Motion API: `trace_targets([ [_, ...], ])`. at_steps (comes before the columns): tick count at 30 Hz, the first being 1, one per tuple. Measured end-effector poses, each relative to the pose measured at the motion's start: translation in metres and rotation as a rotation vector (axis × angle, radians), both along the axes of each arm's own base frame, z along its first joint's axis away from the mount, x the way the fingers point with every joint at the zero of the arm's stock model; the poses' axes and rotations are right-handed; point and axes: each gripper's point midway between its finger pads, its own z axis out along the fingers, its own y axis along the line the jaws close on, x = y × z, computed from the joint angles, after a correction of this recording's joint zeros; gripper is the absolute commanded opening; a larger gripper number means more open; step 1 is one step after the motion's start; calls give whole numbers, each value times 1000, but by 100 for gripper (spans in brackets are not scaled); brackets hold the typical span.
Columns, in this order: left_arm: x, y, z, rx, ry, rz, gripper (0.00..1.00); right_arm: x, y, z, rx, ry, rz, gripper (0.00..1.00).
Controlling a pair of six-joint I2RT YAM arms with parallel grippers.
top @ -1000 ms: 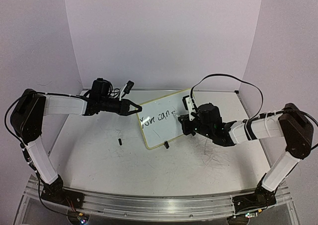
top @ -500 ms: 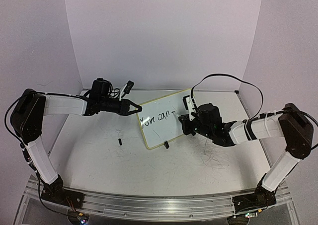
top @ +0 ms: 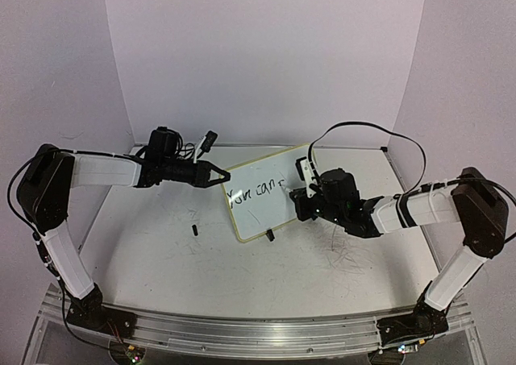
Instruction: Write a sentence on the whiteboard
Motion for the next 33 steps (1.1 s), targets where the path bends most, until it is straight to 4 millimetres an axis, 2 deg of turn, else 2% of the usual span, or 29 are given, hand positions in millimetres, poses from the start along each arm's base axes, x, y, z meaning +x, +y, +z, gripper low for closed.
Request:
trace_targets([
  [15, 0, 0, 0, 0, 0, 2, 0, 1, -4, -3, -10, 9, -23, 0],
  [33, 0, 0, 0, -1, 1, 0, 0, 10, -9, 7, 8, -26, -65, 0],
])
